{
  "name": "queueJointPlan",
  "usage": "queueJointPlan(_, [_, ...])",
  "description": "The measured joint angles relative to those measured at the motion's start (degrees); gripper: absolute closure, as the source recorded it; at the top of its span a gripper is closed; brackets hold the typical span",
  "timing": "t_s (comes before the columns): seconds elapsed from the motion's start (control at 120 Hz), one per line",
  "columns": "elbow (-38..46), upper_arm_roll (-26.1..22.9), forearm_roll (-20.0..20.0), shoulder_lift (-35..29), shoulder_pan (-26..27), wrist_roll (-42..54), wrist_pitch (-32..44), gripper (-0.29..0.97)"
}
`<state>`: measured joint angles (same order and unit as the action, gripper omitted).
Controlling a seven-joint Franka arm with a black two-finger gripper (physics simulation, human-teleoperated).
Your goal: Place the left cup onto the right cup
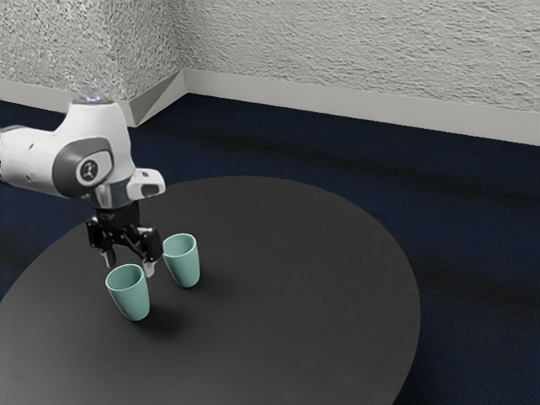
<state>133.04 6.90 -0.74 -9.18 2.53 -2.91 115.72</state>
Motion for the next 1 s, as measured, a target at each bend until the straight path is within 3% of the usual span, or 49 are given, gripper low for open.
queueJointPlan(1.0, [-0.21,0.92,-0.14,3.96,-0.79,0.25,1.82,0.04])
